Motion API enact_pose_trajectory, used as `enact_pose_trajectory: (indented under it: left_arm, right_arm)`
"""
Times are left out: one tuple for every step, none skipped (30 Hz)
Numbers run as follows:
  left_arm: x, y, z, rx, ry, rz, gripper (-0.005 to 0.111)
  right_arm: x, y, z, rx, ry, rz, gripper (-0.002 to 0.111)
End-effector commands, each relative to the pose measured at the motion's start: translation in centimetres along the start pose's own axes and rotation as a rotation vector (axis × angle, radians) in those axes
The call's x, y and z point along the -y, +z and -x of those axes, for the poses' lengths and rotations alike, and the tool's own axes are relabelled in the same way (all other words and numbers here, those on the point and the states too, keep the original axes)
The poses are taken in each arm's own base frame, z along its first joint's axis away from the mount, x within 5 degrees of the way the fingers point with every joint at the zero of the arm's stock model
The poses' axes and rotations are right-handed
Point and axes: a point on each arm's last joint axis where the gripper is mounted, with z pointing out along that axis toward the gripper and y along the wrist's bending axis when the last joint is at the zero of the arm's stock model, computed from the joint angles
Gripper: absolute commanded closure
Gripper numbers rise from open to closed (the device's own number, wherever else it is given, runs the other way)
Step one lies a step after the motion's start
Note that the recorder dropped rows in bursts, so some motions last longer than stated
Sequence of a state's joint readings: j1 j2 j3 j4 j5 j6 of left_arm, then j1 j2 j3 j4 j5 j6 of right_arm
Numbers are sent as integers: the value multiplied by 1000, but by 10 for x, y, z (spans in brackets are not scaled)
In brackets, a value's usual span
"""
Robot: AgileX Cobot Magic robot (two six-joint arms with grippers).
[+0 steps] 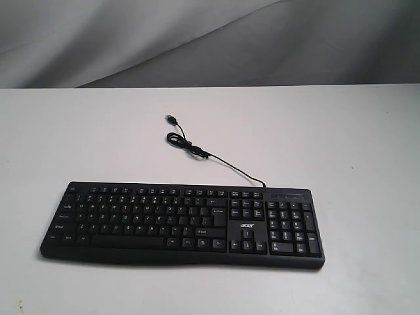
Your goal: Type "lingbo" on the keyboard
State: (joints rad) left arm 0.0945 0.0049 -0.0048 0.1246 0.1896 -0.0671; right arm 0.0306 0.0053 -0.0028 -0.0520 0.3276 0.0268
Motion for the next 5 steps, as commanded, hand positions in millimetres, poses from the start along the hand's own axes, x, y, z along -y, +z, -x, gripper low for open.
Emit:
enact_pose_trajectory:
  left_arm:
    - [0, 0, -1, 8, -1, -6, 106]
    - [0, 0, -1, 8, -1, -6, 106]
    - [0, 0, -1, 8, -1, -6, 106]
    - [0, 0, -1, 8, -1, -6, 106]
    - [0, 0, -1, 8, -1, -6, 106]
  right_arm:
    - [0, 0, -1, 1, 2, -3, 108]
    - [0, 0, -1, 1, 2, -3, 108]
    - [0, 0, -1, 1, 2, -3, 108]
    - [0, 0, -1, 1, 2, -3, 108]
    - [0, 0, -1, 1, 2, -3, 108]
